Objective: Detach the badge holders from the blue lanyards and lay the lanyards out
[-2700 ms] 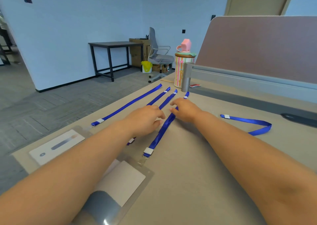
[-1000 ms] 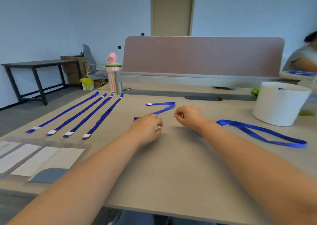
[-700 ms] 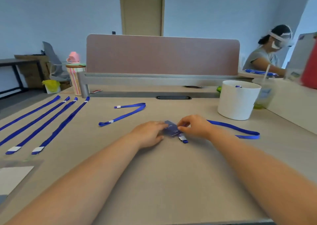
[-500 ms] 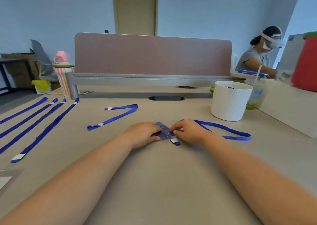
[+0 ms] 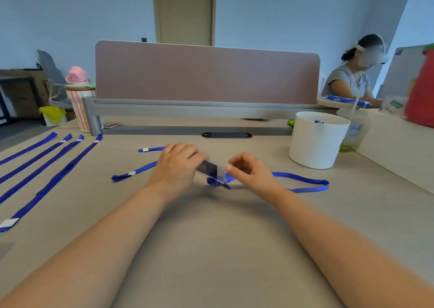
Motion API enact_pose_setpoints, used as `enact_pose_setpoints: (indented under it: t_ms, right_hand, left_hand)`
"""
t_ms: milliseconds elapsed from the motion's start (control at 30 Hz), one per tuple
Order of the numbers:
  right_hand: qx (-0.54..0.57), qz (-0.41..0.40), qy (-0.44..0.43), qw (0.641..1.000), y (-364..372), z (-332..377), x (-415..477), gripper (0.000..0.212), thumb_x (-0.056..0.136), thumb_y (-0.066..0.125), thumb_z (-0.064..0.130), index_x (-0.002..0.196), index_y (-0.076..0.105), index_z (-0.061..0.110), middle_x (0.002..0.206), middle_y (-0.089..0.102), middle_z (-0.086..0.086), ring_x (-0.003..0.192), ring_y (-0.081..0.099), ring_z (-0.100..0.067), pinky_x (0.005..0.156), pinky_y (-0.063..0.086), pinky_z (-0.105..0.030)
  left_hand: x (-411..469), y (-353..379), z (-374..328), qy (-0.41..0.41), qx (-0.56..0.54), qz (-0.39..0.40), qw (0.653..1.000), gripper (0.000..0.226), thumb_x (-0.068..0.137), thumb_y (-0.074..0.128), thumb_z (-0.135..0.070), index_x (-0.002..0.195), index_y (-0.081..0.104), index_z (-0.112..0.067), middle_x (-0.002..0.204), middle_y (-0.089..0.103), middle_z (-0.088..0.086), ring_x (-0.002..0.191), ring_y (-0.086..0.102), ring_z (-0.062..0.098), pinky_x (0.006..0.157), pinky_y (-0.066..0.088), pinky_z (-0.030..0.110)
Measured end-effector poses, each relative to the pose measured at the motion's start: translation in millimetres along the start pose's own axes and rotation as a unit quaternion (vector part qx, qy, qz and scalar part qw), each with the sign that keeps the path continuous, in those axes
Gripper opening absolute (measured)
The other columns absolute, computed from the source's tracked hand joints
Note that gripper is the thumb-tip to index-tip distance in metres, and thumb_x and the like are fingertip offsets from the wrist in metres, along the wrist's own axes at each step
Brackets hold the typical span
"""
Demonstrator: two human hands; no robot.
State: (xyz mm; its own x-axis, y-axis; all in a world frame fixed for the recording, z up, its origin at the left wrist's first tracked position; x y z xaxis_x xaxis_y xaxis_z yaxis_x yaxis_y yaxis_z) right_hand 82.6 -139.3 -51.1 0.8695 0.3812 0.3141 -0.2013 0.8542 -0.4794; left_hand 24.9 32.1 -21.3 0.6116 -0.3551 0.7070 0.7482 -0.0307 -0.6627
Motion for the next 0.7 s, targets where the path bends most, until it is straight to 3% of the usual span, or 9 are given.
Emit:
enact_pose_setpoints:
  t_ms: [100, 167, 267, 367, 467, 533, 633, 700]
  right_hand:
    - [0.067, 0.002, 0.025, 0.997, 1, 4, -1, 0.015, 0.093, 0.049, 0.035, 0.093, 0.055, 0.02, 0.091, 0.066, -0.001, 0.084, 0.065, -0.012, 0.078, 0.049, -0.024]
    - [0.062, 0.022, 0.032, 0.997, 7, 7, -4, 0.015, 0.091, 0.053, 0.036, 0.095, 0.054, 0.022, 0.094, 0.067, -0.003, 0.085, 0.065, -0.012, 0.079, 0.051, -0.026]
    - [0.035, 0.035, 0.039, 0.998, 16, 11, -8, 0.027, 0.083, 0.064, 0.036, 0.102, 0.054, 0.019, 0.101, 0.067, -0.003, 0.094, 0.064, -0.015, 0.082, 0.052, -0.026]
    - [0.019, 0.002, 0.041, 0.999, 19, 15, -8, 0.02, 0.083, 0.068, 0.022, 0.098, 0.055, 0.017, 0.101, 0.067, -0.004, 0.091, 0.064, -0.017, 0.083, 0.053, -0.027]
    - [0.026, -0.008, 0.047, 0.999, 16, 15, -5, 0.02, 0.084, 0.061, 0.002, 0.09, 0.056, 0.02, 0.099, 0.065, -0.002, 0.087, 0.062, -0.016, 0.082, 0.054, -0.028]
    - [0.025, -0.002, 0.061, 0.998, 12, 13, -4, 0.029, 0.084, 0.053, -0.006, 0.092, 0.057, 0.021, 0.098, 0.063, 0.002, 0.091, 0.06, -0.013, 0.075, 0.052, -0.019]
    - [0.014, 0.028, 0.061, 0.998, 9, 13, -6, 0.036, 0.09, 0.042, -0.006, 0.091, 0.059, 0.026, 0.099, 0.061, 0.005, 0.094, 0.057, -0.008, 0.073, 0.047, -0.015]
    - [0.044, 0.052, 0.065, 0.996, 11, 15, -7, 0.036, 0.092, 0.039, -0.002, 0.092, 0.06, 0.028, 0.097, 0.061, 0.005, 0.092, 0.059, -0.007, 0.074, 0.047, -0.015]
  left_hand:
    - [2, -9, 2, -0.033, 0.018, -0.02, 0.999, 0.044, 0.055, 0.076, 0.007, 0.094, 0.069, -0.013, 0.075, 0.061, 0.006, 0.072, 0.06, 0.032, 0.078, 0.032, 0.031]
    - [2, -12, 0, -0.025, 0.035, -0.018, 0.999, 0.048, 0.053, 0.08, 0.004, 0.096, 0.069, -0.013, 0.076, 0.062, 0.007, 0.074, 0.062, 0.031, 0.086, 0.042, 0.036]
    - [2, -22, -5, 0.008, 0.081, -0.061, 0.995, 0.043, 0.059, 0.073, 0.004, 0.097, 0.07, -0.017, 0.076, 0.062, 0.004, 0.076, 0.06, 0.028, 0.097, 0.033, 0.04]
    - [3, -28, -10, 0.026, 0.117, -0.073, 0.99, 0.037, 0.063, 0.071, -0.003, 0.098, 0.07, -0.017, 0.078, 0.064, 0.005, 0.078, 0.062, 0.029, 0.097, 0.028, 0.04]
    - [3, -30, -8, 0.016, 0.124, -0.072, 0.99, 0.032, 0.069, 0.07, -0.01, 0.1, 0.069, -0.016, 0.08, 0.064, 0.006, 0.08, 0.062, 0.031, 0.099, 0.026, 0.04]
    - [2, -29, -6, 0.004, 0.12, -0.071, 0.99, 0.022, 0.079, 0.062, -0.019, 0.1, 0.068, -0.017, 0.081, 0.063, 0.005, 0.082, 0.06, 0.029, 0.101, 0.025, 0.04]
    - [0, -27, -4, -0.022, 0.108, -0.047, 0.993, 0.033, 0.086, 0.042, -0.036, 0.101, 0.066, -0.018, 0.085, 0.063, 0.005, 0.086, 0.06, 0.027, 0.101, 0.025, 0.04]
    - [1, -27, -3, -0.036, 0.097, -0.044, 0.994, 0.034, 0.086, 0.041, -0.037, 0.101, 0.066, -0.018, 0.085, 0.063, 0.005, 0.086, 0.059, 0.027, 0.1, 0.025, 0.04]
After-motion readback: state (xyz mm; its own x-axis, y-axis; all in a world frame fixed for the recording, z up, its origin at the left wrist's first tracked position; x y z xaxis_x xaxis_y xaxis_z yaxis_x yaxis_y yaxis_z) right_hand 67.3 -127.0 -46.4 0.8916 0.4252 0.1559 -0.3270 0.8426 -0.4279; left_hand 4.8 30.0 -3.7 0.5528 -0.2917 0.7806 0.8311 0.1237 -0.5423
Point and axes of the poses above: each hand's wrist, its own x-axis towards the middle knuckle, its own y-axis out of the palm, z = x × y, the point moved 4 cm from there along x, towards the middle knuckle
